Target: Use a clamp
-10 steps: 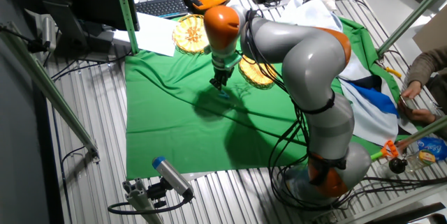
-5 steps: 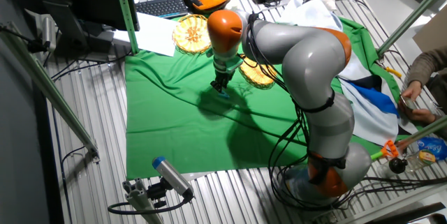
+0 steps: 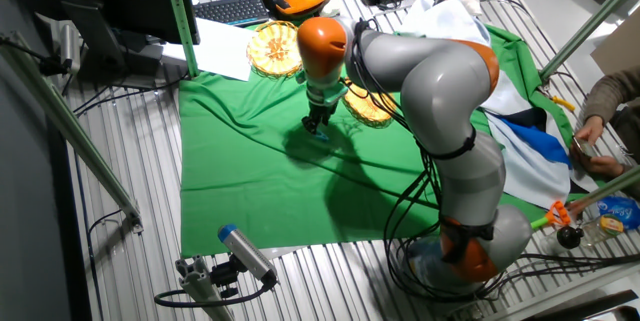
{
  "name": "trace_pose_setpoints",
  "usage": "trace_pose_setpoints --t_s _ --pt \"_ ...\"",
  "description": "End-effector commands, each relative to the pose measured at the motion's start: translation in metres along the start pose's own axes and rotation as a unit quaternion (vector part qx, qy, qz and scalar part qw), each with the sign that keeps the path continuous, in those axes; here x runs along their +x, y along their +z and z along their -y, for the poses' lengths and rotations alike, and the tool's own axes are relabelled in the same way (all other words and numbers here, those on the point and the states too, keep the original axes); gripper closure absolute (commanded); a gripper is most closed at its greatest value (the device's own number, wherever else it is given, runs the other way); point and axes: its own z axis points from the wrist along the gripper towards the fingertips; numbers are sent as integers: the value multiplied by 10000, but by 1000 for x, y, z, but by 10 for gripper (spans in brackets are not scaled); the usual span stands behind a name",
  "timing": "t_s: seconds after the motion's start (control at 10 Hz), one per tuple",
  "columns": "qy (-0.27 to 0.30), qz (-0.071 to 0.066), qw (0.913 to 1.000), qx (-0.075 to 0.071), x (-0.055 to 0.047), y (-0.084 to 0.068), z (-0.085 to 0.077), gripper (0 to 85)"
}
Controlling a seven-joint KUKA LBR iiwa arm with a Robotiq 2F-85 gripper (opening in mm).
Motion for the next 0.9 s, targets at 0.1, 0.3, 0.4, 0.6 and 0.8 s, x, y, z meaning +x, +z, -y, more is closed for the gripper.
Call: trace_pose_setpoints --t_s 0.1,0.3,0.4,0.6,0.8 --pt "-21 84 10000 0 -3 8 0 340" --pt "-43 123 9999 -32 -4 14 0 340" --pt "-52 141 9999 -33 -5 16 -1 340" --pt "-73 186 9998 54 -5 19 -1 340" --pt "-83 199 9998 43 -4 22 -1 340"
